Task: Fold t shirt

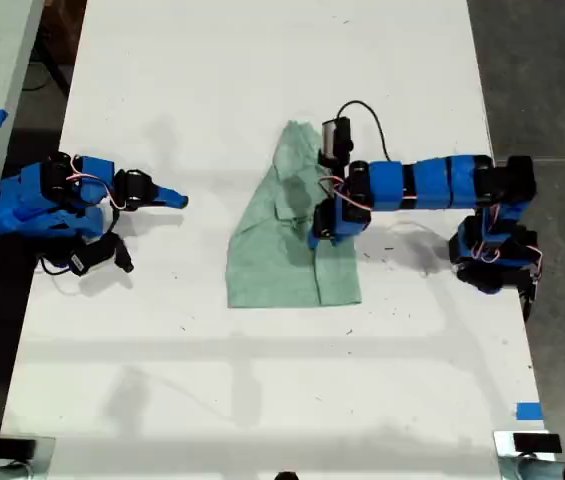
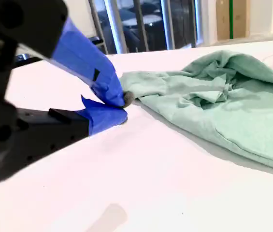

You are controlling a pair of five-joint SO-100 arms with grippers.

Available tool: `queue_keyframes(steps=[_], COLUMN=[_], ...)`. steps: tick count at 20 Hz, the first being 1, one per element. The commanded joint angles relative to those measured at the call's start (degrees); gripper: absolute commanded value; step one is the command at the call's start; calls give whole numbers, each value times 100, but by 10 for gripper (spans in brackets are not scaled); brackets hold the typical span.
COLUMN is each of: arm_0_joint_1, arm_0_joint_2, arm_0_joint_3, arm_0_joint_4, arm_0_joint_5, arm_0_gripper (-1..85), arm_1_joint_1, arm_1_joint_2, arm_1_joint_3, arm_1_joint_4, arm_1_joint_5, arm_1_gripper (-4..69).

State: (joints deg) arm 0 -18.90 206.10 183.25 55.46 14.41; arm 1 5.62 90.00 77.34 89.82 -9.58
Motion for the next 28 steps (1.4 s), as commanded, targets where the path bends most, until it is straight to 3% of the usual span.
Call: queue_keyframes(steps=[1,4,7,10,13,16,19,21,24,28], arm_0_joint_1=[-53,-53,-53,-53,-88,-149,-141,-185,-211,-202], arm_0_joint_2=[44,44,44,44,44,44,44,44,44,44], arm_0_joint_3=[26,26,26,26,35,35,44,35,35,35], arm_0_joint_4=[0,0,0,0,88,185,176,246,325,308], arm_0_joint_5=[-149,-149,-158,-185,-360,-510,-510,-633,-703,-703], arm_0_gripper=[-2,-2,-2,-2,7,18,14,3,46,-1], arm_1_joint_1=[185,44,-281,-422,-211,44,281,387,387,360], arm_1_joint_2=[1529,3498,5625,6407,6996,8780,11136,11101,11101,11101], arm_1_joint_3=[738,2716,5396,7093,8016,9026,10081,10099,10099,10099], arm_1_joint_4=[299,-334,-1723,-2777,-3393,-3182,-1978,-2136,-1652,-1415], arm_1_joint_5=[105,439,686,773,949,1195,1345,1222,1477,2171], arm_1_gripper=[19,19,20,23,23,23,24,24,24,72])
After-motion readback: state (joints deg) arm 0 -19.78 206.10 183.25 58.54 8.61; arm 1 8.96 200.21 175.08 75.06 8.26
